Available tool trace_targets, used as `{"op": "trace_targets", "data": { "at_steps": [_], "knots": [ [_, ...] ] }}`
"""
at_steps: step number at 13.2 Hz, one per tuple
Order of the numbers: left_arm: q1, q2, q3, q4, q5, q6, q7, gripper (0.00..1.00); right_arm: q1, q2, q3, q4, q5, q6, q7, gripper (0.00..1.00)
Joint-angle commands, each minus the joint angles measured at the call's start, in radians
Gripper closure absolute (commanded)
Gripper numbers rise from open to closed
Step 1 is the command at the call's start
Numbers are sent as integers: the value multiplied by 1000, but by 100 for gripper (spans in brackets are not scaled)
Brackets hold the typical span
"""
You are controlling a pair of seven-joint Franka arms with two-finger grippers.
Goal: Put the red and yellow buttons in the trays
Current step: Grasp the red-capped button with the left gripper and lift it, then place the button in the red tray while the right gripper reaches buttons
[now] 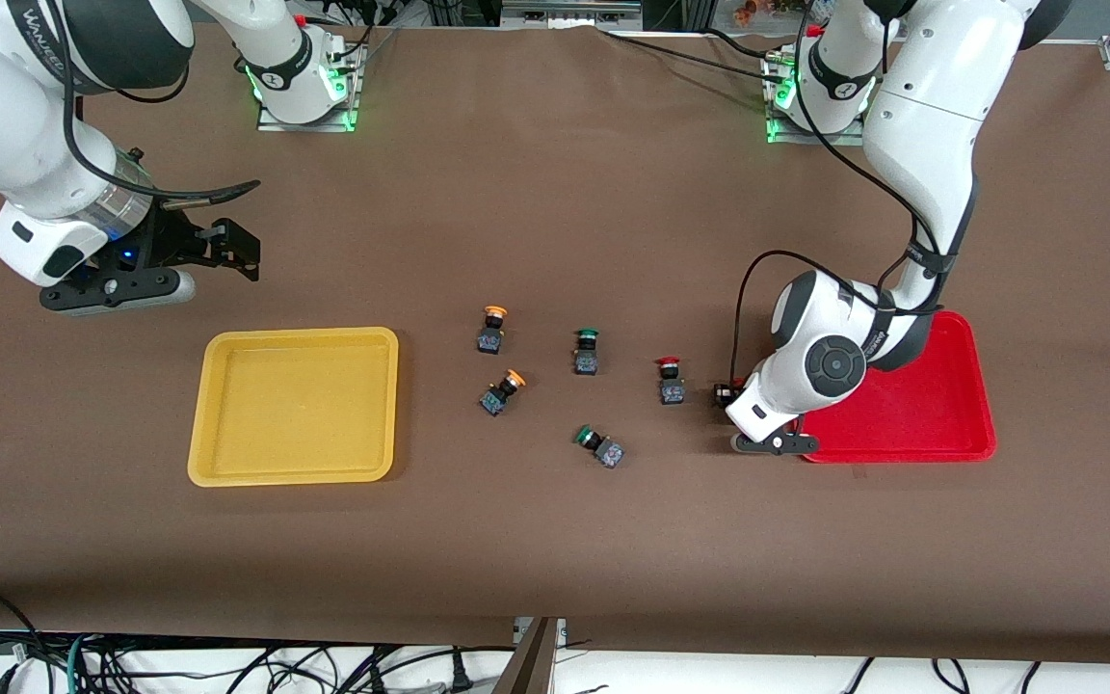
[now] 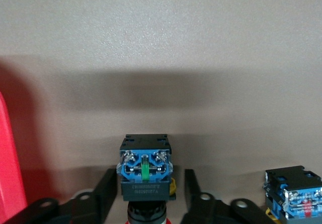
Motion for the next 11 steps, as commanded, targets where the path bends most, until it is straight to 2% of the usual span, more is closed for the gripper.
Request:
{"op": "trace_targets", "data": {
  "at_steps": [1, 2, 6, 8, 11],
  "knots": [
    [-3, -28, 8, 0, 4, -6, -10, 80, -5, 15, 1, 30, 15, -11, 2, 0],
    [2, -48, 8, 0, 4, -13, -7, 85, -5, 17, 1, 30, 15, -10, -1, 0],
    [37, -158, 19, 21, 5, -169, 9, 85, -12, 47, 0, 30, 15, 32, -10, 0],
    [121, -193, 19, 16, 5, -222, 149, 85, -13, 64, -3, 30, 16, 40, -12, 0],
    [297, -191, 17, 7, 2, -222, 417, 84, -7, 124, -3, 30, 9, 40, -15, 0]
  ]
}}
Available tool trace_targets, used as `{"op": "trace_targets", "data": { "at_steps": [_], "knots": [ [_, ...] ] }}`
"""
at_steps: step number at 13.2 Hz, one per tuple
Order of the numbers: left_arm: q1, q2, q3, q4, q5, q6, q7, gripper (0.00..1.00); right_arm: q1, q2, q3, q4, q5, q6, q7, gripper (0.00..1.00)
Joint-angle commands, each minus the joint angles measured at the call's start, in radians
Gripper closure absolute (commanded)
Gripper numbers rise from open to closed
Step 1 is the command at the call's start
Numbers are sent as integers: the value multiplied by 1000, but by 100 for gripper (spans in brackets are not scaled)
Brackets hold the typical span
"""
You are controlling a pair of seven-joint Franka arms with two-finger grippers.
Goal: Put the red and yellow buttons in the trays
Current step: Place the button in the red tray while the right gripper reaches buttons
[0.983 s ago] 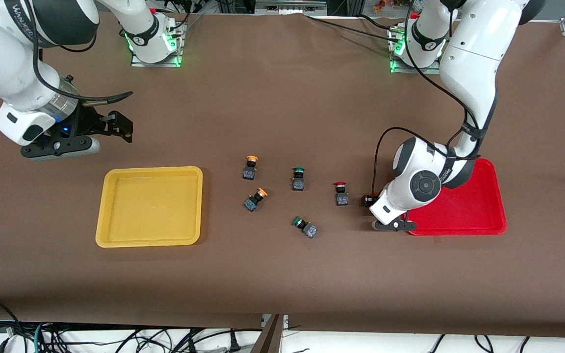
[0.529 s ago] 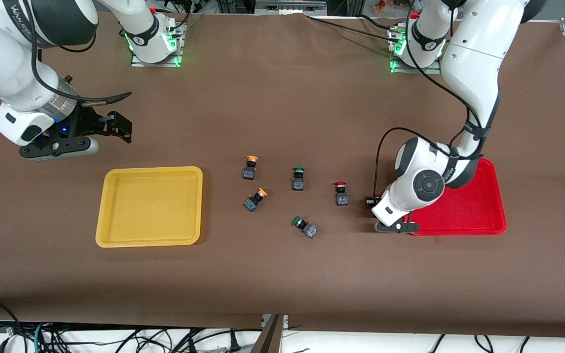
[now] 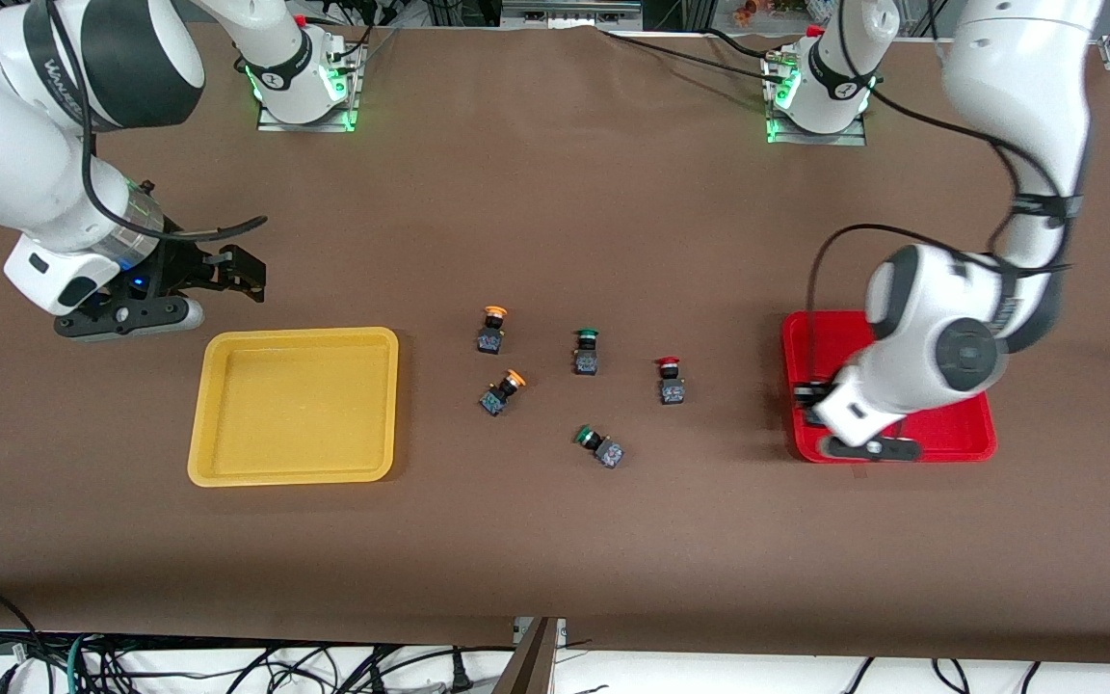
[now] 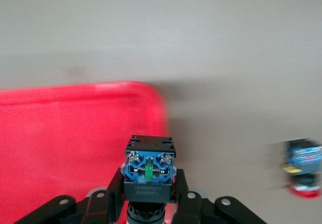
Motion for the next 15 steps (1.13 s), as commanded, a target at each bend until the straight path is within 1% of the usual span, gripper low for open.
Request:
{"op": "trace_targets", "data": {
  "at_steps": [1, 2, 4, 7, 9, 11, 12, 14, 15],
  "knots": [
    [160, -5, -16, -33, 1, -3, 220, 84, -2, 82, 3, 30, 7, -6, -12, 0],
    [199, -2, -16, -35, 1, -7, 261, 84, 0, 105, 3, 30, 7, -6, -12, 0],
    [260, 12, -14, -35, 2, -2, 312, 84, 0, 110, 3, 29, 13, -6, -13, 0],
    [303, 36, -14, -44, 2, -2, 312, 83, 3, 110, 7, 30, 15, -6, -12, 0],
    [330, 47, -14, -76, 1, 6, 308, 83, 12, 110, 9, 30, 15, -6, -13, 0],
    [362, 77, -14, -82, 1, 13, 303, 80, 26, 145, 9, 30, 15, 0, -13, 0],
    [363, 88, -14, -84, -1, 30, 296, 79, 36, 144, 11, 30, 15, 0, -4, 0],
    [383, 99, -14, -107, -5, 46, 288, 78, 94, 141, 9, 30, 15, 0, 31, 0],
    [382, 96, -16, -127, -5, 59, 267, 78, 98, 141, 9, 30, 16, 0, 78, 0]
  ]
}}
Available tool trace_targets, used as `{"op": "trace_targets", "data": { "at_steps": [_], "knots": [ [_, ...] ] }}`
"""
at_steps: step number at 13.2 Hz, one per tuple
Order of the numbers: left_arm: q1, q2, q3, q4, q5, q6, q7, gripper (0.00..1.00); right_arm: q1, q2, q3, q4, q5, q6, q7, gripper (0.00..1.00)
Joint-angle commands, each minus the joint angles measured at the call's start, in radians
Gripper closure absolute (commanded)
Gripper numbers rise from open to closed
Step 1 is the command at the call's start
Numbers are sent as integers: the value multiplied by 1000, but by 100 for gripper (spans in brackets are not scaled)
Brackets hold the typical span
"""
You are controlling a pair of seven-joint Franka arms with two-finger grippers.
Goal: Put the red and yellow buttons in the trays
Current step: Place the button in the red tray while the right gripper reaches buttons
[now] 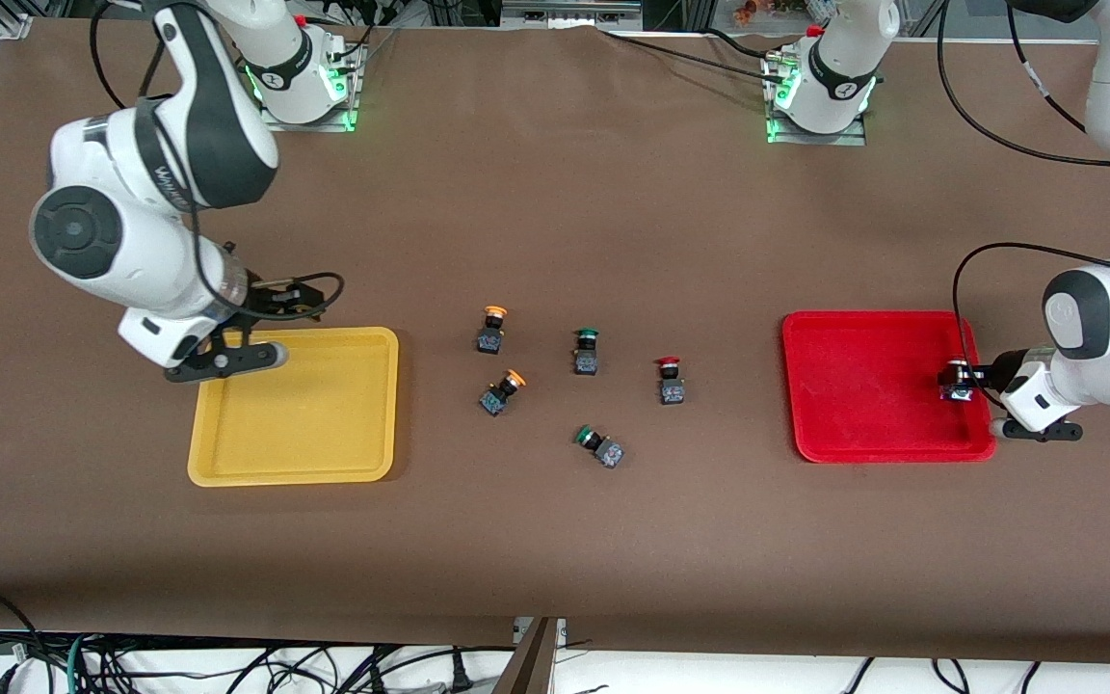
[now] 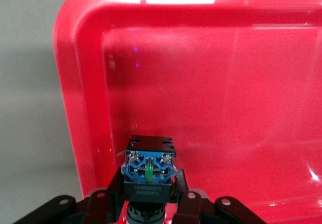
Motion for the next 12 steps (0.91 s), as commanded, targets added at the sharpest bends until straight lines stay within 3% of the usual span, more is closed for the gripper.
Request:
{"op": "trace_targets", "data": {
  "at_steps": [1, 4, 5, 6, 7, 10, 12],
  "knots": [
    [9, -13, -17, -39, -5, 28, -50, 78, 39, 3, 0, 18, 10, -7, 82, 0],
    [2, -10, -20, -29, -3, 31, -74, 77, 112, 32, 0, 22, 74, 38, 199, 0],
    [2, -8, -21, -29, -3, 31, -74, 67, 122, 49, 0, 22, 96, 51, 261, 0],
    [0, -7, -21, -29, -3, 31, -74, 39, 137, 59, 0, 21, 116, 82, 289, 0],
    [0, -8, -21, -29, -3, 30, -72, 2, 151, 76, 0, 21, 119, 93, 291, 0],
    [-17, -44, -53, -17, -3, -1, -86, 0, 218, 131, 0, 21, 124, 133, 345, 0],
    [-85, -53, -72, 53, -3, -65, -165, 0, 272, 200, 0, 19, 125, 214, 433, 0]
  ]
}}
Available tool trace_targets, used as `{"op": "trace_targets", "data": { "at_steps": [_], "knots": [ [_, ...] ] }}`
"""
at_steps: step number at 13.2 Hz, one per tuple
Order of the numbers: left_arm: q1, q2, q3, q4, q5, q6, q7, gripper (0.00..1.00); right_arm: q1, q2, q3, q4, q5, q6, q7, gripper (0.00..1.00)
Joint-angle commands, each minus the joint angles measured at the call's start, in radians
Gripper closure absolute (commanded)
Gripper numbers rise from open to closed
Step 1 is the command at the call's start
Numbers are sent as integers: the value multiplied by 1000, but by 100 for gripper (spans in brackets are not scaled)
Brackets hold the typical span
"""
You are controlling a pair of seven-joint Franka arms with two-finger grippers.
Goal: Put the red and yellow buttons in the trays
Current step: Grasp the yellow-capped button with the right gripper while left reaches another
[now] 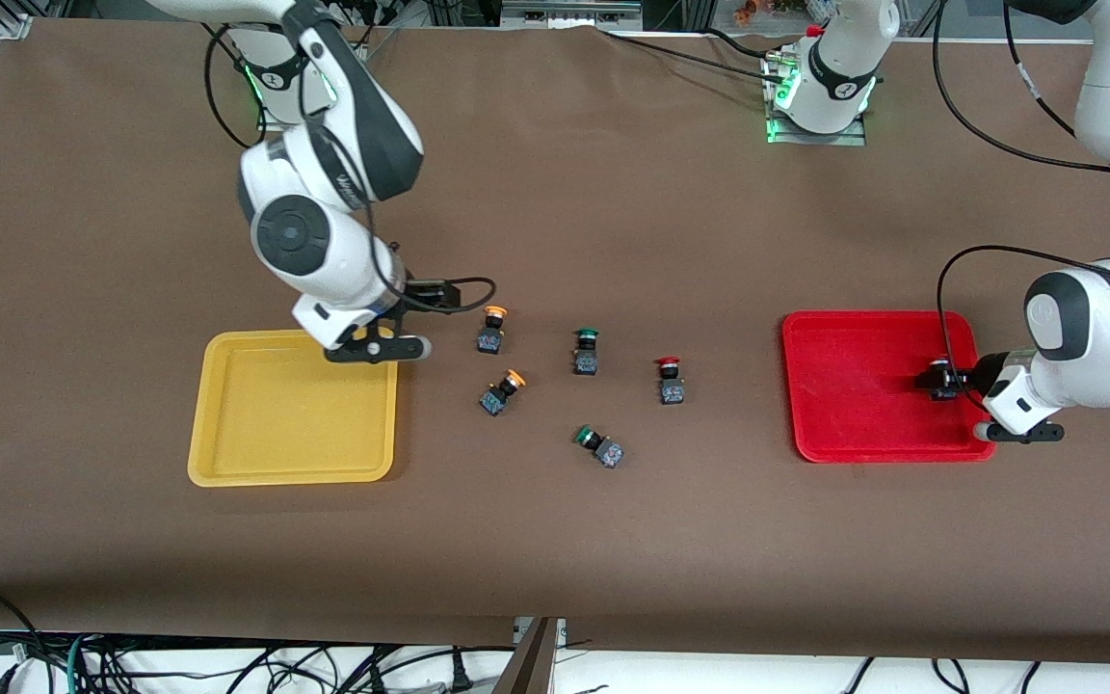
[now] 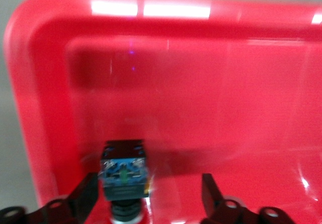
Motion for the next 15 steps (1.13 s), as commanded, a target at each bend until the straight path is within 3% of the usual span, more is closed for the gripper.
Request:
{"op": "trace_targets", "data": {
  "at_steps": [1, 7, 13, 15],
  "knots": [
    [-118, -36, -12, 77, -4, -97, -123, 0, 76, 103, -7, 17, 11, 110, 113, 0],
    [-338, -34, -19, 94, -67, -22, -349, 0, 128, 239, -7, 8, 7, 261, 176, 0],
    [-539, 19, -19, 92, -69, 90, -567, 0, 125, 287, -11, 7, 3, 332, 176, 1],
    [-600, 41, -16, 92, -56, 116, -638, 0, 125, 301, -13, 7, -5, 350, 176, 6]
  ]
}}
